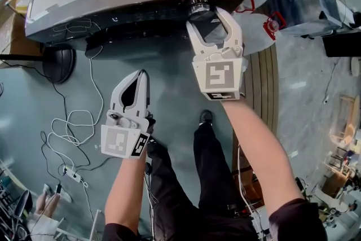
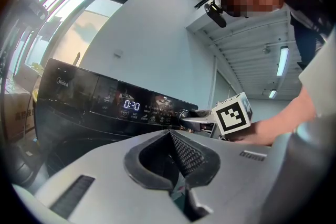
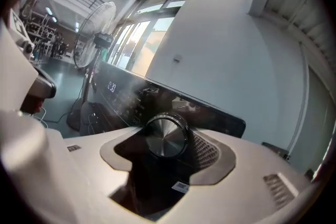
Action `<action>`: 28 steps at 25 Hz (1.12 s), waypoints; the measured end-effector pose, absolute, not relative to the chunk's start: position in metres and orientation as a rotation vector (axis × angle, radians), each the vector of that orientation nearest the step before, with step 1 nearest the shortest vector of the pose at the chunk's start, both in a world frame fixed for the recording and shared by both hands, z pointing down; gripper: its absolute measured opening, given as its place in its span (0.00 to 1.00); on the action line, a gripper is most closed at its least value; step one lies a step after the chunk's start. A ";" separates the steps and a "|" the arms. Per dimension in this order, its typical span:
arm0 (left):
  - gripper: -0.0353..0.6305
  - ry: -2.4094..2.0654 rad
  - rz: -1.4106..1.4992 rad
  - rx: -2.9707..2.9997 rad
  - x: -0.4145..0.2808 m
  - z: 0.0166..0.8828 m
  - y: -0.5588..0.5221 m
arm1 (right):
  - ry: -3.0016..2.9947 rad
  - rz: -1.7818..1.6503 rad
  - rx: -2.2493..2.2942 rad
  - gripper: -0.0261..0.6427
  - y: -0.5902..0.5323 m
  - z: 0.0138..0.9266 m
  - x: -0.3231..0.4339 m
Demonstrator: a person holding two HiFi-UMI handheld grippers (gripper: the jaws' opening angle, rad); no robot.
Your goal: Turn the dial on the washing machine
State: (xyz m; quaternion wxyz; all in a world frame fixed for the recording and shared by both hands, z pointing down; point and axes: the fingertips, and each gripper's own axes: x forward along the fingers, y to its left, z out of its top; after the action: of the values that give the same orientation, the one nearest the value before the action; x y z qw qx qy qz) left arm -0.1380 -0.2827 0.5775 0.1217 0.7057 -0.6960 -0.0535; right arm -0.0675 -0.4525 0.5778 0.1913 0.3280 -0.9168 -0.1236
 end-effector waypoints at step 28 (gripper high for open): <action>0.08 -2.039 -0.163 2.063 -0.134 0.574 -0.286 | -2.793 0.960 1.070 0.45 -0.466 0.583 -0.053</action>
State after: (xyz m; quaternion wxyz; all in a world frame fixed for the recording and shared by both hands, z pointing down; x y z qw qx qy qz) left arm -0.1341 -0.2865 0.5745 0.1180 0.7052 -0.6969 -0.0559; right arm -0.0527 -0.4662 0.5828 0.0001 0.3405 -0.8892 0.3055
